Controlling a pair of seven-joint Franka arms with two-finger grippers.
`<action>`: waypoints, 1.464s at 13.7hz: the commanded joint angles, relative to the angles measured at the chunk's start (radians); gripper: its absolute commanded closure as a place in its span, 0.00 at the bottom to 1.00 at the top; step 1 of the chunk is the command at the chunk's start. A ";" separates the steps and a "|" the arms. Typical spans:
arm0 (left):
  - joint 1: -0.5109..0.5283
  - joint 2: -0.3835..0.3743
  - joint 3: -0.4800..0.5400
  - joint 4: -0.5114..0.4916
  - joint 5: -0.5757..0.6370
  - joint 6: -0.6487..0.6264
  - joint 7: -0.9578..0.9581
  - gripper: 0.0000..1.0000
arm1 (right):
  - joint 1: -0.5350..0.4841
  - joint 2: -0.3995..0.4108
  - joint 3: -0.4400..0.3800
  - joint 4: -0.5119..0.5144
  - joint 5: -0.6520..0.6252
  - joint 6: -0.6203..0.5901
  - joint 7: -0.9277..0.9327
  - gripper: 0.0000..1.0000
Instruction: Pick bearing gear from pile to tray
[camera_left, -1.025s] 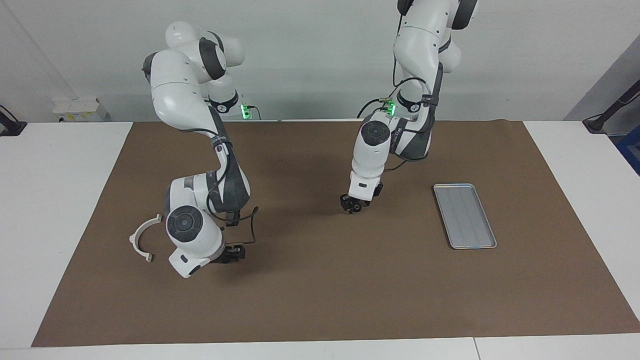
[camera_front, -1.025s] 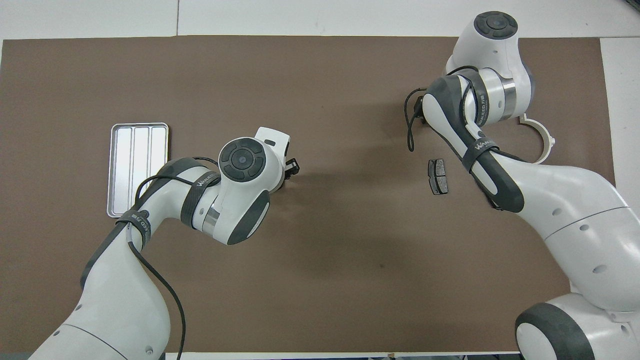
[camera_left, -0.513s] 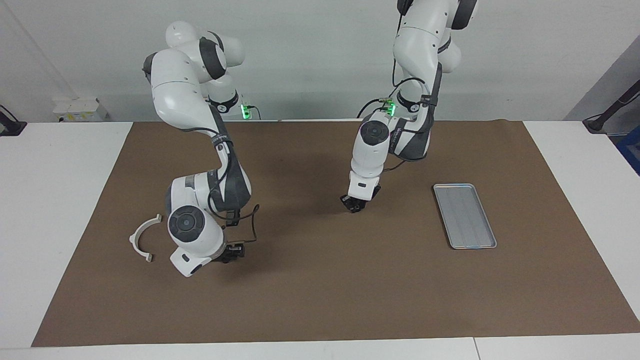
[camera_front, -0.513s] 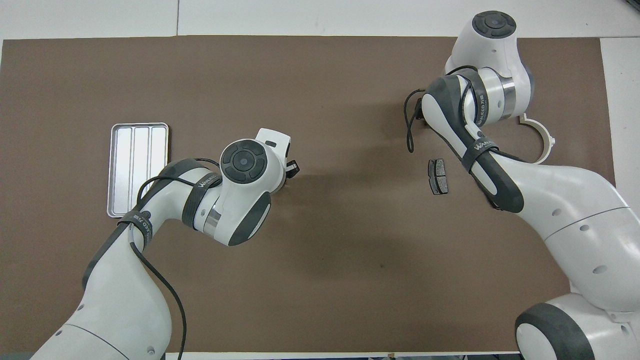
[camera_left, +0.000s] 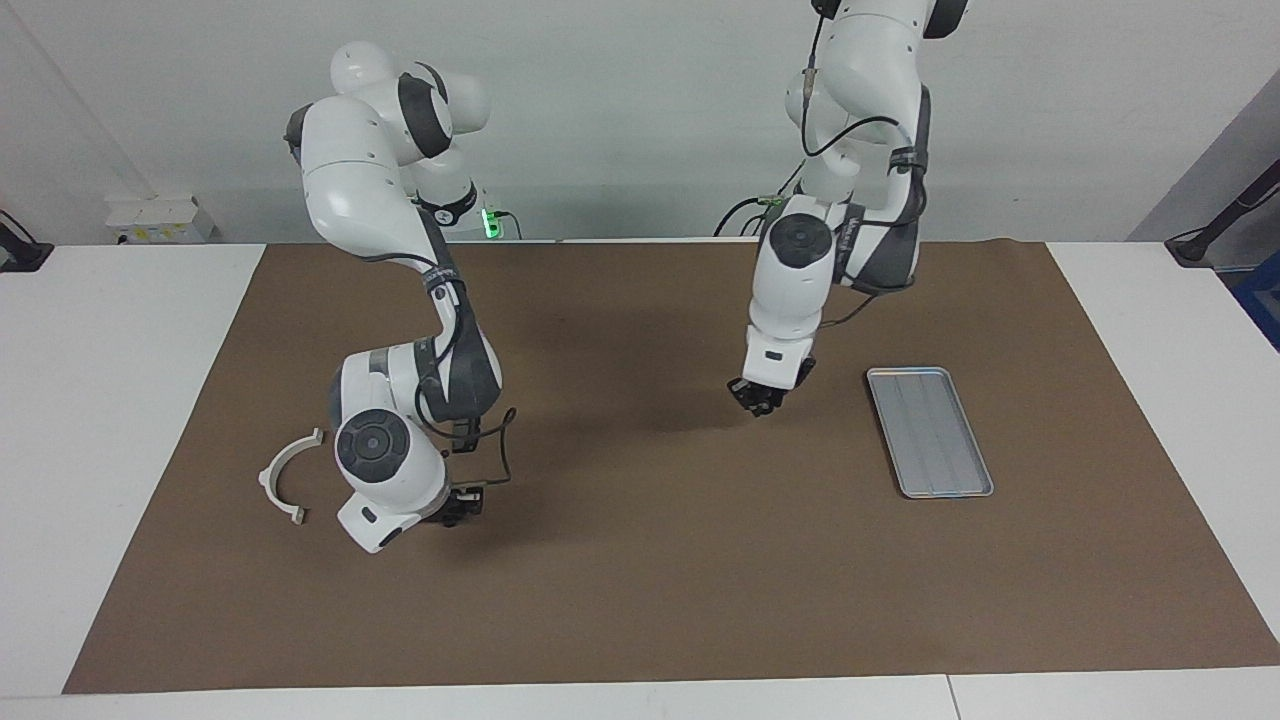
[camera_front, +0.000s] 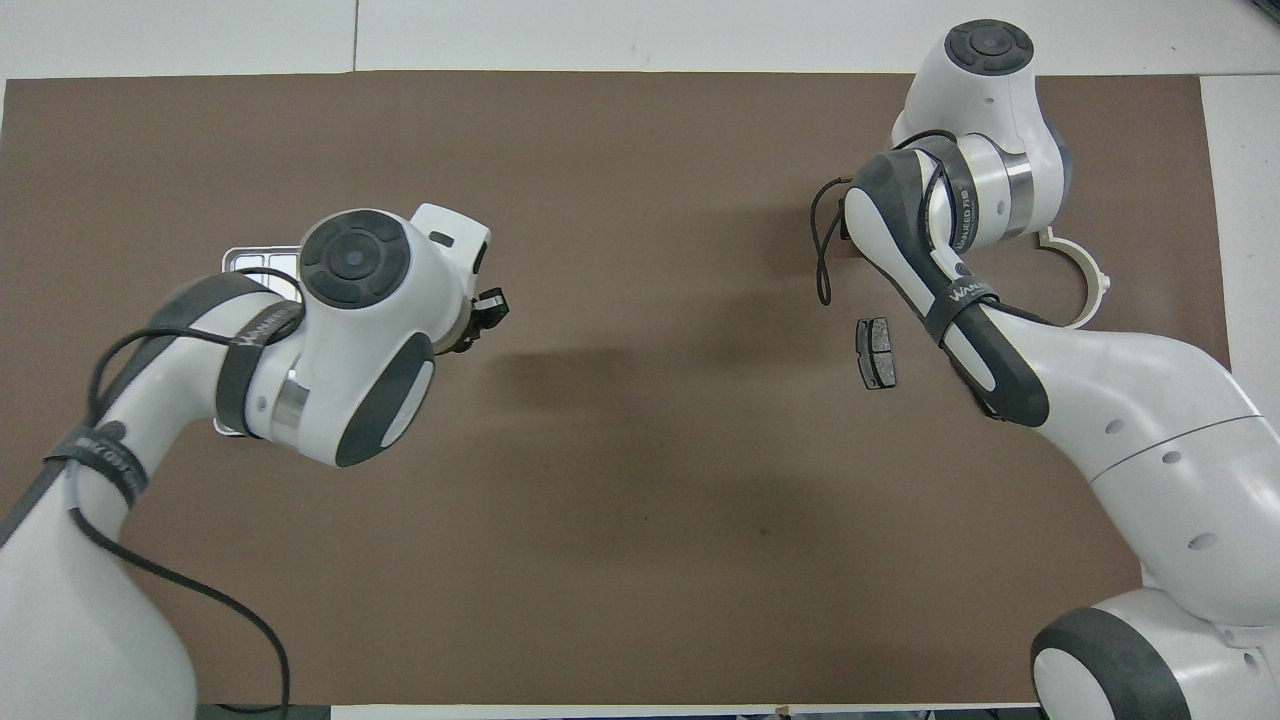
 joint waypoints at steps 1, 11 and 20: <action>0.114 -0.095 -0.009 -0.094 0.014 -0.018 0.184 1.00 | -0.007 0.006 0.008 -0.004 -0.021 0.001 0.013 0.51; 0.404 -0.094 -0.010 -0.239 -0.057 0.177 0.740 1.00 | -0.006 0.011 0.008 -0.001 -0.020 0.053 0.019 0.69; 0.433 -0.086 -0.010 -0.337 -0.060 0.247 0.809 1.00 | -0.006 0.006 0.008 0.001 -0.020 0.047 0.025 0.94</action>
